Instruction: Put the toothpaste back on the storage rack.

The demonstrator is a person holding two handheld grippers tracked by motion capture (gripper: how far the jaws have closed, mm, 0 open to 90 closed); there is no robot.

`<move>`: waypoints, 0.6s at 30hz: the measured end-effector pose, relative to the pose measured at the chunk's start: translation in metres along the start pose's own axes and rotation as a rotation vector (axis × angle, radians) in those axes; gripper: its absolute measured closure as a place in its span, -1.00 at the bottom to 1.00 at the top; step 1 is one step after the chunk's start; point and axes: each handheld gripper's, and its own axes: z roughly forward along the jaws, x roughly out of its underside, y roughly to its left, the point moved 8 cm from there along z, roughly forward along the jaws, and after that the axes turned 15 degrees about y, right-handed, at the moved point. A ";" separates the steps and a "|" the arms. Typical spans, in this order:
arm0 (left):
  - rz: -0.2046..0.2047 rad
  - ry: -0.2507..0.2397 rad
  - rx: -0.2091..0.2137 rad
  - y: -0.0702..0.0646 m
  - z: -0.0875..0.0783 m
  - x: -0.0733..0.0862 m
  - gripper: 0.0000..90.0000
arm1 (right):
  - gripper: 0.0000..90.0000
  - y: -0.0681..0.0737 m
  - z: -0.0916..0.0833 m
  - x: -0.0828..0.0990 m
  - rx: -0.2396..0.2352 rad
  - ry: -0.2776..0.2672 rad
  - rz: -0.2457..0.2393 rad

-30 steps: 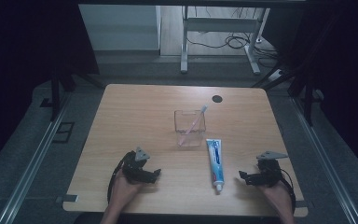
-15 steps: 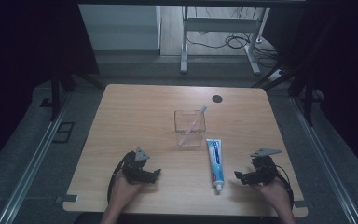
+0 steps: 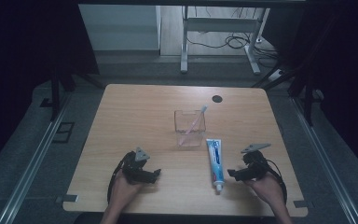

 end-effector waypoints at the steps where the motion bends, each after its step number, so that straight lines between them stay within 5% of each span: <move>1: 0.000 0.000 0.000 0.000 0.000 0.000 -0.87 | -0.70 0.001 0.000 -0.002 -0.003 0.003 0.000; 12: 0.000 0.000 0.000 0.000 0.000 0.000 -0.87 | -0.65 0.013 0.000 -0.021 -0.006 0.012 -0.027; 15: 0.000 0.001 0.000 0.000 0.000 0.000 -0.87 | -0.50 0.018 0.000 -0.026 -0.019 0.009 -0.042; 18: 0.001 0.000 0.000 0.000 0.000 0.000 -0.87 | -0.15 0.026 -0.001 -0.030 -0.064 0.002 -0.064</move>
